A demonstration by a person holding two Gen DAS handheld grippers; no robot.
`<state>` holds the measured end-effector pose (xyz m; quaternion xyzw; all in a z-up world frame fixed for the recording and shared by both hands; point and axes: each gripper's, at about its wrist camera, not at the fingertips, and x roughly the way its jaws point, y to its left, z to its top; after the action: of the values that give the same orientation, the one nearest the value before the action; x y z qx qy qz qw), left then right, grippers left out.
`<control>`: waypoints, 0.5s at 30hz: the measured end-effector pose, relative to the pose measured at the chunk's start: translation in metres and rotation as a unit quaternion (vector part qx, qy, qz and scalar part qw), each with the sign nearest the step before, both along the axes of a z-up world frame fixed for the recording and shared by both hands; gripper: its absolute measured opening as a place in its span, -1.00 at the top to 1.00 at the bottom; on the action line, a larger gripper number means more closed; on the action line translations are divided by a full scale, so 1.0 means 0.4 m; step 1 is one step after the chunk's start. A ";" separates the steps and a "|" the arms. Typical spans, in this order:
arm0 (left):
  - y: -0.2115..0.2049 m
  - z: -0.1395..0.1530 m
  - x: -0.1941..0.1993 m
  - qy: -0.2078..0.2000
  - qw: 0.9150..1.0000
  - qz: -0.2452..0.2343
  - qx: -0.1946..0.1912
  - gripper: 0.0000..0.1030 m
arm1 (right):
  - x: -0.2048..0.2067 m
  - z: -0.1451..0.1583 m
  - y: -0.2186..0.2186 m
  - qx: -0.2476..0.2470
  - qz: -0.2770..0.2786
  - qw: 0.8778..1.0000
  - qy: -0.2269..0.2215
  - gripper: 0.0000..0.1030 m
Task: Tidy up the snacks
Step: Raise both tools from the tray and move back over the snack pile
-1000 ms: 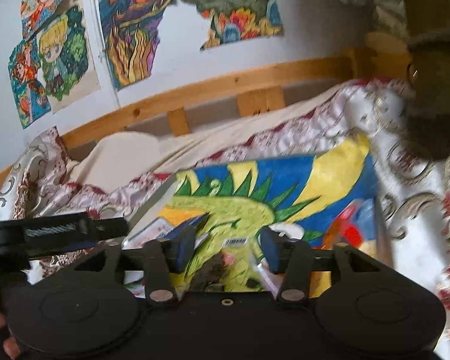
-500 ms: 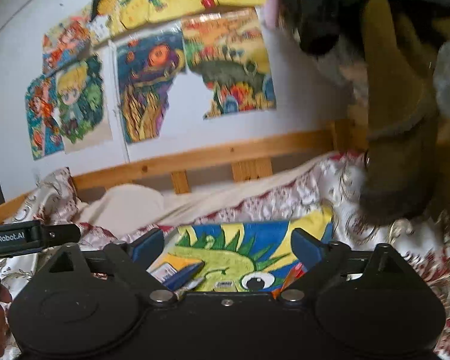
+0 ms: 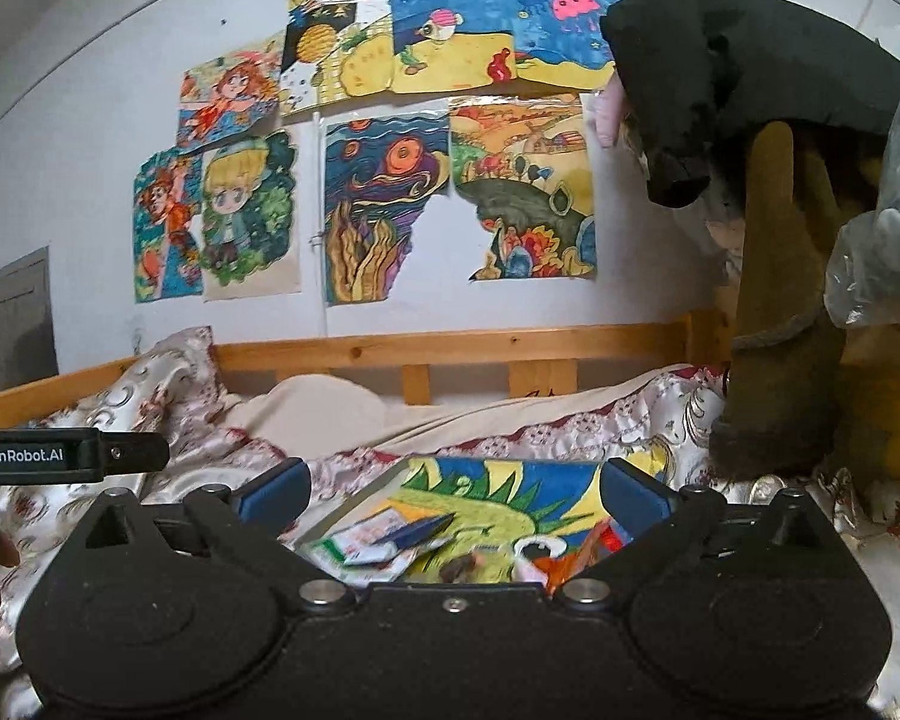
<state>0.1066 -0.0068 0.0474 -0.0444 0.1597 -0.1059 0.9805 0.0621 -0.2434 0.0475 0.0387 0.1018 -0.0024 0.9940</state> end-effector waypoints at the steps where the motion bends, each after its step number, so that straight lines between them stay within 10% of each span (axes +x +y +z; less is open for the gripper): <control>1: 0.006 -0.001 -0.016 0.001 1.000 0.001 0.002 -0.99 | -0.015 -0.001 0.006 -0.001 0.002 1.000 0.002 -0.99; 15: 0.068 -0.050 -0.119 0.079 0.997 0.020 0.008 -0.99 | -0.136 -0.041 0.054 0.001 -0.003 0.997 0.079 -0.99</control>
<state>0.0588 0.0203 0.0273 -0.0475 0.2368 -0.0811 0.9670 0.0075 -0.2217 0.0311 0.0401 0.1804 -0.0085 0.9827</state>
